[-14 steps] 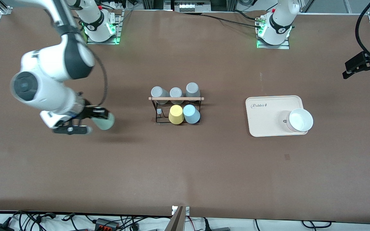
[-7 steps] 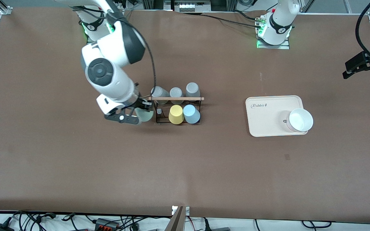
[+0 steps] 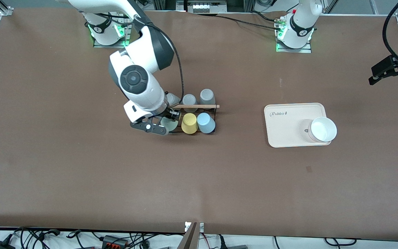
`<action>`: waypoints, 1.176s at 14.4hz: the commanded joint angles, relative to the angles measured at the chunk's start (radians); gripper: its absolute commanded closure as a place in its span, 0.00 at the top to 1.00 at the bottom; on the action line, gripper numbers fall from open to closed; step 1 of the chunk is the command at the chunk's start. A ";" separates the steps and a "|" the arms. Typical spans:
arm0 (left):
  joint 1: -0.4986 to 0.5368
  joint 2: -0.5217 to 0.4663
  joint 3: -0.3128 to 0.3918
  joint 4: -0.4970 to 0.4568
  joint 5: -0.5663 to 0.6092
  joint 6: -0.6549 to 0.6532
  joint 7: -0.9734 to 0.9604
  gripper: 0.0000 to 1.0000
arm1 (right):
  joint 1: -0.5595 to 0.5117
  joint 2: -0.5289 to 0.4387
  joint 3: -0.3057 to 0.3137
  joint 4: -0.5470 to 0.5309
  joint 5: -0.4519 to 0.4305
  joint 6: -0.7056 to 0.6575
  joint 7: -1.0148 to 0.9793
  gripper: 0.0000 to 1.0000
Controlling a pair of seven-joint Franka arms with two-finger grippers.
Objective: Hang scattered cups on rack with three cups
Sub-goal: 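Lift the pale teal cup with the right gripper toward the rack, then hang the pale teal cup on the rack peg beside the yellow cup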
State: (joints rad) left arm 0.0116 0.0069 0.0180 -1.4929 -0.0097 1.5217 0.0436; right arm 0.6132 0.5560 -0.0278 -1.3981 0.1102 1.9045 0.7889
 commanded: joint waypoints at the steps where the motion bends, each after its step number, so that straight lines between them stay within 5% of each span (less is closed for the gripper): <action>1: -0.002 0.015 0.005 0.033 -0.013 -0.023 0.009 1.00 | 0.014 0.035 -0.012 0.037 -0.004 -0.025 0.021 0.21; 17: -0.004 0.013 0.004 0.033 -0.015 -0.022 0.010 1.00 | 0.042 0.090 -0.011 0.091 0.005 -0.005 0.056 0.21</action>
State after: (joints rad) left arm 0.0115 0.0069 0.0179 -1.4927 -0.0097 1.5216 0.0436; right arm 0.6368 0.6333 -0.0320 -1.3384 0.1103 1.9097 0.8216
